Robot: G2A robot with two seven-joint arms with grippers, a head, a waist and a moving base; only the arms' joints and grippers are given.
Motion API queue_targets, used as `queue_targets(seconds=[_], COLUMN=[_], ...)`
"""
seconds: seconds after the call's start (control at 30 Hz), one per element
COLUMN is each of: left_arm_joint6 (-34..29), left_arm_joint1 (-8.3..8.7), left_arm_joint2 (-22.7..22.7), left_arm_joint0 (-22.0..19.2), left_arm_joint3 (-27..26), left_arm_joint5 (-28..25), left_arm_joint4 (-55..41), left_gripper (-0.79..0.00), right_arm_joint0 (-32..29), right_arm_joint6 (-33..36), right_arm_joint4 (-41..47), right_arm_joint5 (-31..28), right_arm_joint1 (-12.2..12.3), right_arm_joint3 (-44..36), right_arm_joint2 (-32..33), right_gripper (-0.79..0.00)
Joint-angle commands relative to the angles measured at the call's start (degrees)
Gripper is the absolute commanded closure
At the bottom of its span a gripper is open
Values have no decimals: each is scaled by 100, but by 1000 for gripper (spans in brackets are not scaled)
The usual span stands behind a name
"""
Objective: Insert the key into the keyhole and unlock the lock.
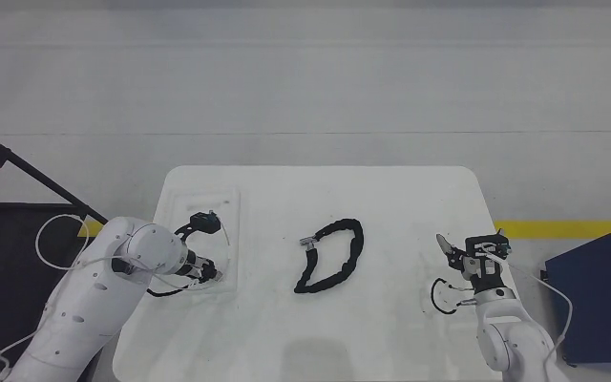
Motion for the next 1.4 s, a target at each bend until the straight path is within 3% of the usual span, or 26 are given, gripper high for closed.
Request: queue_targets(seconds=[0.0, 0.17, 0.23, 0.57, 1.0, 1.13, 1.37], left_arm_joint6=[5, 10, 6, -63, -126, 303, 1051], left_arm_joint1=[5, 15, 19, 83, 217, 221, 245], left_arm_joint2=[-3, 7, 15, -130, -652, -1009, -1665], left_arm_joint0=[9, 16, 13, 20, 116, 130, 457], left_arm_joint3=[-6, -15, -20, -231, -571, -696, -1155], left_arm_joint5=[-1, -10, -14, -10, -262, -73, -400], left_arm_joint4=[0, 27, 45, 347, 617, 110, -905], left_gripper=[-256, -99, 0, 0, 0, 0, 0], right_arm_joint0=[0, 0, 0, 0, 0, 0, 0], right_arm_joint6=[0, 0, 0, 0, 0, 0, 0], right_arm_joint4=[0, 0, 0, 0, 0, 0, 0], right_arm_joint5=[0, 0, 0, 0, 0, 0, 0], right_arm_joint1=[0, 0, 0, 0, 0, 0, 0], right_arm_joint3=[0, 0, 0, 0, 0, 0, 0], right_arm_joint2=[0, 0, 0, 0, 0, 0, 0], right_gripper=[-785, -785, -785, -785, -785, -785, -785])
